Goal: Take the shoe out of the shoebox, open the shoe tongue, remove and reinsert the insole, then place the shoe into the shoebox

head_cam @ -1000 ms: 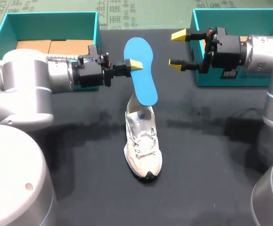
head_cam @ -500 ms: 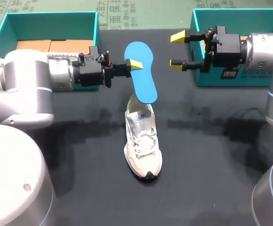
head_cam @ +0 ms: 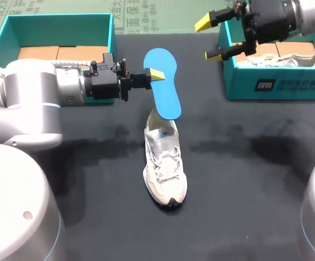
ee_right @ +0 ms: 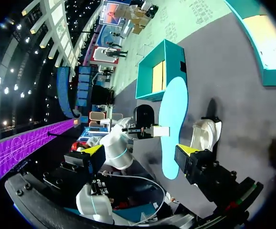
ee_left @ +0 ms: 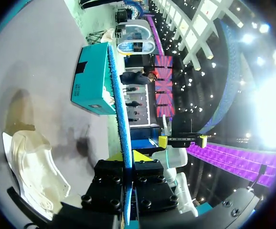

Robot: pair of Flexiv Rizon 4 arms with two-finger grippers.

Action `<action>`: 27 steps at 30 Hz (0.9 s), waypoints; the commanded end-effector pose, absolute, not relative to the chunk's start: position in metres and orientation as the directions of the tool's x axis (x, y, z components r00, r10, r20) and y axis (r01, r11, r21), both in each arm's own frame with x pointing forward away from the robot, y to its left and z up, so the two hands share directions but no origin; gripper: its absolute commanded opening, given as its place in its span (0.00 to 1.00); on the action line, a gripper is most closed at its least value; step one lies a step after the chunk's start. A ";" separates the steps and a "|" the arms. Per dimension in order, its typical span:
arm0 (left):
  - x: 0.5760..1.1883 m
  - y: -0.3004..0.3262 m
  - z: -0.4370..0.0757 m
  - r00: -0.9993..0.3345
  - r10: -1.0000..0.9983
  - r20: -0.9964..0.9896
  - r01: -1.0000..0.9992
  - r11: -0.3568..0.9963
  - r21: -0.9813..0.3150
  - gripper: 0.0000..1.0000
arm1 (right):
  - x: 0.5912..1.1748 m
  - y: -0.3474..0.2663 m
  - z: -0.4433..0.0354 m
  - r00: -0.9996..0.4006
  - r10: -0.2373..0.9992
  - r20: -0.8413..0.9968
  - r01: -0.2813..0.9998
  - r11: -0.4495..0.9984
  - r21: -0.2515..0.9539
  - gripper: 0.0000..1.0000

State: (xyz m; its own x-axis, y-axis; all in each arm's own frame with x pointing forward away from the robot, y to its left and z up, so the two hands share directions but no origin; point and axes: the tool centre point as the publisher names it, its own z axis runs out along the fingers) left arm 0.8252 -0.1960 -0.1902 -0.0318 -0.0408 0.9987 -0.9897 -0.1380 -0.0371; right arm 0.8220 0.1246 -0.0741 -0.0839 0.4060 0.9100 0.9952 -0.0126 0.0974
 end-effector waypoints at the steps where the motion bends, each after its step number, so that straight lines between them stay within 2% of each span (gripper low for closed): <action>1: 0.825 -0.195 -0.190 -0.032 -0.042 0.999 -0.990 -0.137 -0.037 0.00 | 0.825 0.129 -0.056 -0.060 0.790 0.610 0.998 0.044 0.041 1.00; 7: 0.825 -0.195 -0.190 -0.032 -0.042 0.999 -0.990 -0.137 -0.037 0.00 | 0.822 0.144 -0.044 -0.039 0.913 0.407 0.999 0.026 0.036 1.00; 13: 0.825 -0.195 -0.190 -0.032 -0.042 0.999 -0.990 -0.137 -0.037 0.00 | 0.817 0.165 -0.040 -0.047 0.975 0.215 0.995 0.028 0.095 1.00; 27: 0.825 -0.195 -0.190 -0.032 -0.042 0.999 -0.990 -0.137 -0.037 0.00 | 0.814 0.203 -0.043 -0.085 0.994 0.068 0.990 0.076 0.120 1.00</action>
